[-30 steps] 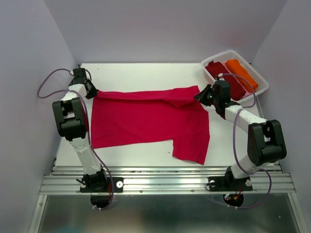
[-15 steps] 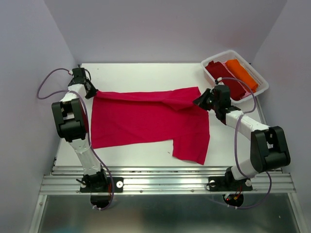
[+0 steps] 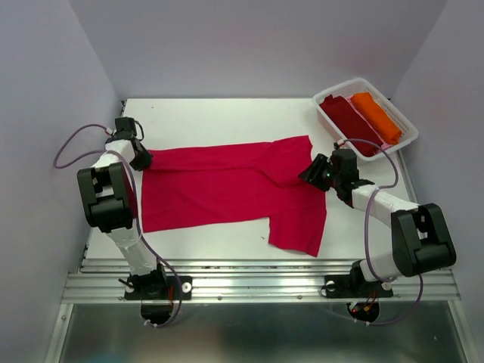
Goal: Roll the t-shirts
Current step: Fold the T-shirt at the center of the board.
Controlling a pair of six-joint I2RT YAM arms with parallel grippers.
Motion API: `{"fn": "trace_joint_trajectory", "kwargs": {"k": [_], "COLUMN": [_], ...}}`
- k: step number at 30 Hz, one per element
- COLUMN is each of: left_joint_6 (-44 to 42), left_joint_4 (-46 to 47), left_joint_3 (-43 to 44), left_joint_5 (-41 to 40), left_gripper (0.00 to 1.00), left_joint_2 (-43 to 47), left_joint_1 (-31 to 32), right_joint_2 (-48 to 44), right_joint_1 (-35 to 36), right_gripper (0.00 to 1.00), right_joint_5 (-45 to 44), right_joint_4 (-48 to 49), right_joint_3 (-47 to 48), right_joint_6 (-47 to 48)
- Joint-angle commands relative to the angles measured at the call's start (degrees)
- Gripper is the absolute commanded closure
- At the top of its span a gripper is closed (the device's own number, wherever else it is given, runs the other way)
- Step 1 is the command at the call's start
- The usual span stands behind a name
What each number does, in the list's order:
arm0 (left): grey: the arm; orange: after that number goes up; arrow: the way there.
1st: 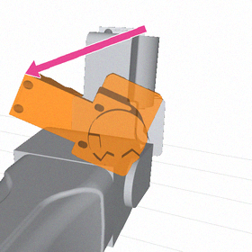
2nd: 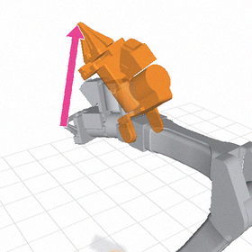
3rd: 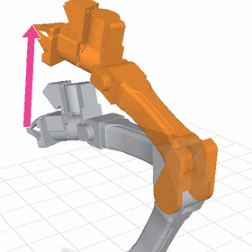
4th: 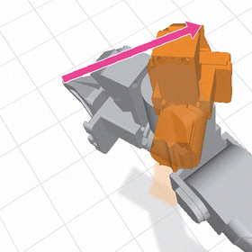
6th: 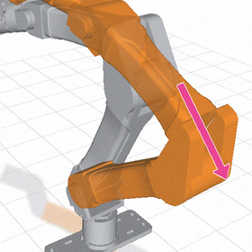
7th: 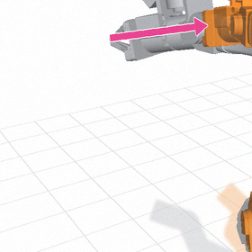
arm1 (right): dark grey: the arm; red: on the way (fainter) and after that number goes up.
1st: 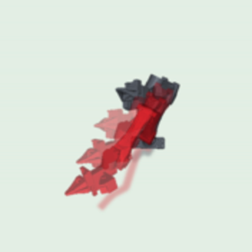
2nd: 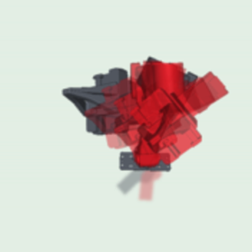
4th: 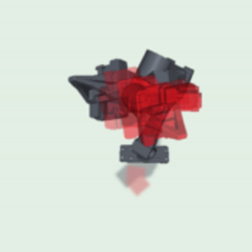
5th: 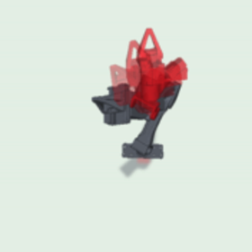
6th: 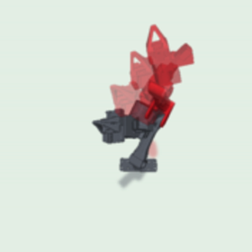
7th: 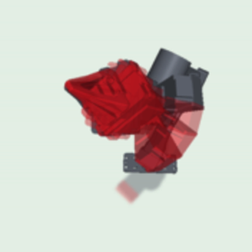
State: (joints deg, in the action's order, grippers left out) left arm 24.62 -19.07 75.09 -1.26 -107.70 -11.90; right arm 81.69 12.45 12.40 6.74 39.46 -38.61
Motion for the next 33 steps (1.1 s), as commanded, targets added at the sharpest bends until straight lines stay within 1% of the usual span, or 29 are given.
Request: {"fn": "trace_joint_trajectory", "kwargs": {"k": [1,2,4,6,7,8,10,11,13,14,15,16,17,18,19,20,21,22,23,24,26,29,33], "left_joint_6": [1.48,1.57,1.39,1.22,1.48,1.74,2.18,2.62,2.36,1.75,1.4,0.7,0.43,0.25,0.08,0.34,1.04,1.91,2.1,2.18,2.1,2.1,2.1], "left_joint_4": [-6.5,-7.03,-8.7,-9.58,-9.58,-9.23,-8.53,-8.09,-7.04,-5.9,-4.41,-3.7,-2.56,-2.55,-2.64,-2.64,-2.64,-2.29,-1.68,-0.98,-0.01,0.35,0.61], "left_joint_3": [-1.52,-1.61,-0.83,1.01,1.46,2.42,3.13,3.83,4.01,3.84,3.75,3.84,4.01,5.4,6.29,7.17,8.13,8.23,7.97,7.53,6.92,6.91,6.65], "left_joint_5": [-5.51,-5.68,-5.86,-6.56,-6.83,-6.83,-7.0,-8.48,-9.9,-9.99,-9.91,-9.91,-9.91,-9.64,-9.29,-8.86,-6.59,-4.91,-3.94,-3.49,-2.44,-0.59,0.11], "left_gripper": [0.8,0.68,0.44,0.1,0.06,0.05,0.04,0.04,0.06,0.12,0.18,0.35,0.4,0.46,0.53,0.53,0.53,0.53,0.53,0.52,0.51,0.51,0.51], "left_joint_2": [7.85,8.47,9.0,8.3,8.12,7.95,8.12,8.82,10.05,10.49,10.93,10.85,10.5,8.67,7.34,6.28,5.06,3.48,2.85,2.85,2.67,1.53,-0.75], "left_joint_1": [0.3,0.3,0.3,0.3,0.3,0.3,0.56,1.0,1.88,2.58,4.67,6.09,7.67,10.73,11.54,12.85,13.65,13.4,13.31,13.31,13.22,13.04,12.43], "right_joint_2": [-2.59,-3.28,-3.99,-4.43,-4.35,-3.82,-3.21,-2.77,-2.41,-2.06,-1.45,0.73,2.23,5.9,7.59,9.09,10.32,11.72,12.26,12.79,14.19,16.21,20.69], "right_joint_1": [0.47,0.47,0.47,0.47,0.47,0.47,0.47,0.47,0.47,0.47,1.34,2.31,4.06,8.6,11.08,13.46,15.48,19.16,21.98,23.14,24.64,24.64,24.64], "right_gripper": [0.42,0.4,0.39,0.39,0.39,0.4,0.42,0.44,0.48,0.52,0.6,0.62,0.61,0.61,0.6,0.6,0.6,0.61,0.62,0.65,0.67,0.69,0.68], "right_joint_5": [-2.82,-4.39,-5.46,-6.16,-6.86,-7.48,-9.23,-9.59,-10.2,-9.77,-9.16,-8.8,-9.93,-11.86,-16.31,-17.84,-19.42,-22.39,-23.9,-24.79,-25.41,-20.86,-20.05], "right_joint_4": [-2.34,-3.91,-4.54,-4.63,-5.07,-5.86,-6.48,-6.57,-6.57,-6.57,-6.48,-6.39,-8.31,-10.15,-11.56,-12.62,-14.46,-14.91,-15.53,-15.79,-16.23,-16.94,-18.78], "right_joint_3": [-1.32,-1.06,0.35,2.27,3.16,4.03,6.41,7.03,8.08,9.04,9.66,10.71,14.29,16.68,18.96,20.99,23.96,24.86,25.83,26.1,26.54,27.51,30.48], "right_joint_6": [0.64,1.16,1.78,2.57,2.75,3.27,3.98,4.5,5.03,5.21,5.47,5.91,7.57,8.63,9.77,11.17,12.84,13.82,15.65,16.63,18.3,19.8,17.96]}}
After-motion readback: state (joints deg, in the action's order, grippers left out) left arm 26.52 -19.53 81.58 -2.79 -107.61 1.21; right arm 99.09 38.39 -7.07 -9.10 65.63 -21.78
